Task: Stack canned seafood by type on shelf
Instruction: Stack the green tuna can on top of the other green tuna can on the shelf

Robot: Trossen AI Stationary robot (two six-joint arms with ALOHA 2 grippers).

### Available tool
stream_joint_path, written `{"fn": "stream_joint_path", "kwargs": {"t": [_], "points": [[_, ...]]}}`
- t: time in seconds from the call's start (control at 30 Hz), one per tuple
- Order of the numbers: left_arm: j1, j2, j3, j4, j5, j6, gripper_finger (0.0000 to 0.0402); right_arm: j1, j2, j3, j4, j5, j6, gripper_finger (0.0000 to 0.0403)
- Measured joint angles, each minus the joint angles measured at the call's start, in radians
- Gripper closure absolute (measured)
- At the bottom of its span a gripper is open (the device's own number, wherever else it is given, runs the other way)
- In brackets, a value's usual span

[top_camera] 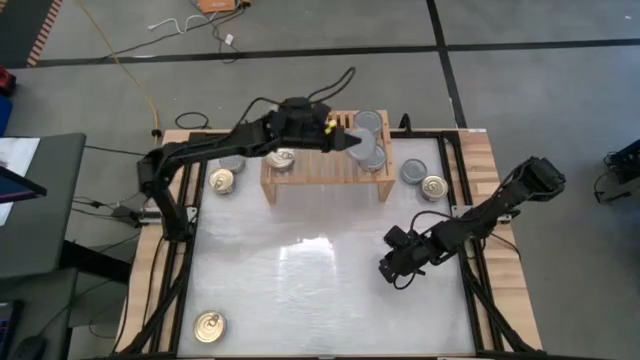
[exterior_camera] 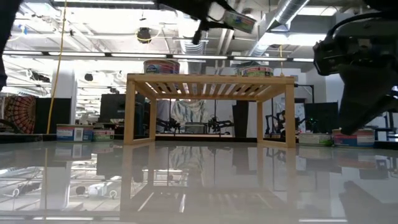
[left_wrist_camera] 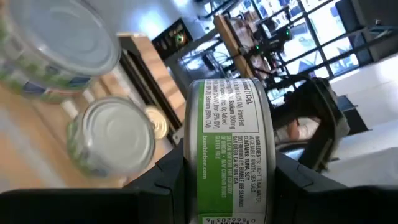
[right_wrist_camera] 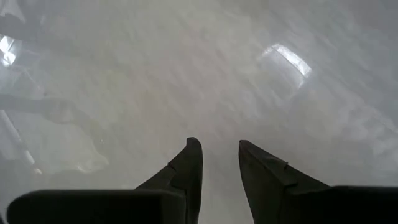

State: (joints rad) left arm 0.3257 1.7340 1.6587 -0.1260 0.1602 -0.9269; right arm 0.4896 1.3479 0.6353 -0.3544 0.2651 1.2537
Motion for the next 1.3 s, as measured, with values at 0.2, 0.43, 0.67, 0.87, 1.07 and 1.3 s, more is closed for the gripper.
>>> {"fn": "stream_joint_path", "kwargs": {"t": [0.2, 0.43, 0.67, 0.87, 1.07, 1.3], "points": [[0.005, 0.144, 0.179, -0.085, 0.023, 0.021, 0.0266, -0.028, 0.000, 0.000, 0.005, -0.001, -0.006, 0.0274], [0.002, 0.249, 0.253, -0.102, 0.018, 0.050, 0.0266, -0.028, 0.000, 0.000, 0.003, -0.001, -0.005, 0.0274], [0.001, 0.300, 0.253, -0.112, -0.008, 0.031, 0.0266, -0.027, 0.000, 0.000, 0.005, -0.002, 0.002, 0.0274], [0.001, 0.298, 0.252, -0.124, -0.092, 0.100, 0.0266, -0.026, 0.000, 0.000, 0.005, -0.002, 0.002, 0.0274], [-0.002, 0.302, 0.254, -0.139, -0.097, 0.110, 0.0266, -0.026, 0.000, 0.000, 0.005, -0.003, 0.003, 0.0274], [-0.010, 0.310, 0.255, -0.140, -0.098, 0.074, 0.0266, -0.026, 0.000, 0.000, 0.004, -0.003, 0.005, 0.0274]]}}
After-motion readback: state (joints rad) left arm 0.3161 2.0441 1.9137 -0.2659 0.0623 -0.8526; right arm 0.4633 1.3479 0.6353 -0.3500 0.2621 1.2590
